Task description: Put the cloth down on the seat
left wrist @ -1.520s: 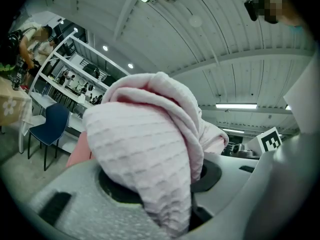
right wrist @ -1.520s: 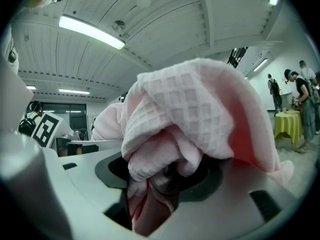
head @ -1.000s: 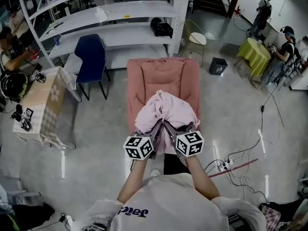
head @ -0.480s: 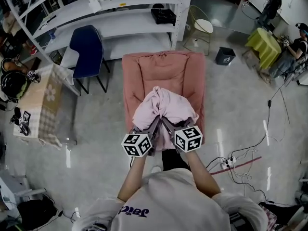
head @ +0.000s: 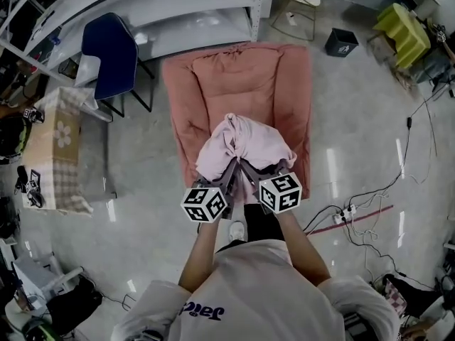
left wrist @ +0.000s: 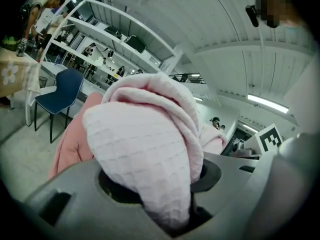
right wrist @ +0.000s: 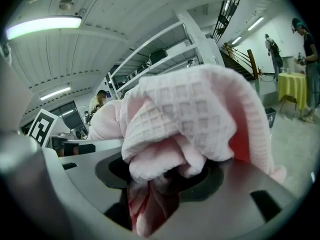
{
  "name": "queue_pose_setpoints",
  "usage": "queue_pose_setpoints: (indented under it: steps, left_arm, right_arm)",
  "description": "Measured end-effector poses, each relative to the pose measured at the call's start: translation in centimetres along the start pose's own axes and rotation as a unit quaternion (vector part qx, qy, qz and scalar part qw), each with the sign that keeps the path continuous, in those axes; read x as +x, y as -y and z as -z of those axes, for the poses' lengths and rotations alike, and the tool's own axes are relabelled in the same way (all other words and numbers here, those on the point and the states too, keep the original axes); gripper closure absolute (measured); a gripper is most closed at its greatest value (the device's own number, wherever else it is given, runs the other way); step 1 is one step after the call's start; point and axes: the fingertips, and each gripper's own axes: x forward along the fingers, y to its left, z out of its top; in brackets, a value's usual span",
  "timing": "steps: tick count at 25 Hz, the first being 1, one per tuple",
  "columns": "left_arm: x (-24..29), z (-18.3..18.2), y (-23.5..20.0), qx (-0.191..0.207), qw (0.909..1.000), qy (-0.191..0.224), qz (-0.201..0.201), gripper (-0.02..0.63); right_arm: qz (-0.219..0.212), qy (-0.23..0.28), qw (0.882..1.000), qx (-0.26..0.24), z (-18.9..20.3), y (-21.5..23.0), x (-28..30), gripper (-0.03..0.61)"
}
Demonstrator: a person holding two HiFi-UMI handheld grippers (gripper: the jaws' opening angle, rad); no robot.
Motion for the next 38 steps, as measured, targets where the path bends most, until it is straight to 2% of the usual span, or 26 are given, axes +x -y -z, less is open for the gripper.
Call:
queue_pose_setpoints:
  steps: [11, 23, 33, 38]
  left_arm:
    - [6.5, 5.2, -7.1, -0.024, 0.9964, -0.071, -0.039, 0.397]
    - [12.2, 11.0, -12.1, -0.058, 0.9887, -0.123, -0.063, 0.397]
    - [15.6, 15.9, -14.5, -0.073, 0.9820, -0.156, -0.078, 0.397]
    - [16.9, 18.9, -17.3, -0.092, 0.9770, -0.174, -0.082, 0.397]
  right_arm:
    - [0.028, -0.055, 0.995, 0.081, 5.8, 5.7, 7.4, 0.339]
    - [0.029, -0.109, 0.987, 0.116, 11.4, 11.4, 12.8, 0.337]
    - [0.035, -0.133, 0.979, 0.147, 16.1, 15.3, 15.1, 0.337]
    - [0.041, -0.151, 0.974, 0.162, 19.4, 16.6, 17.4, 0.337]
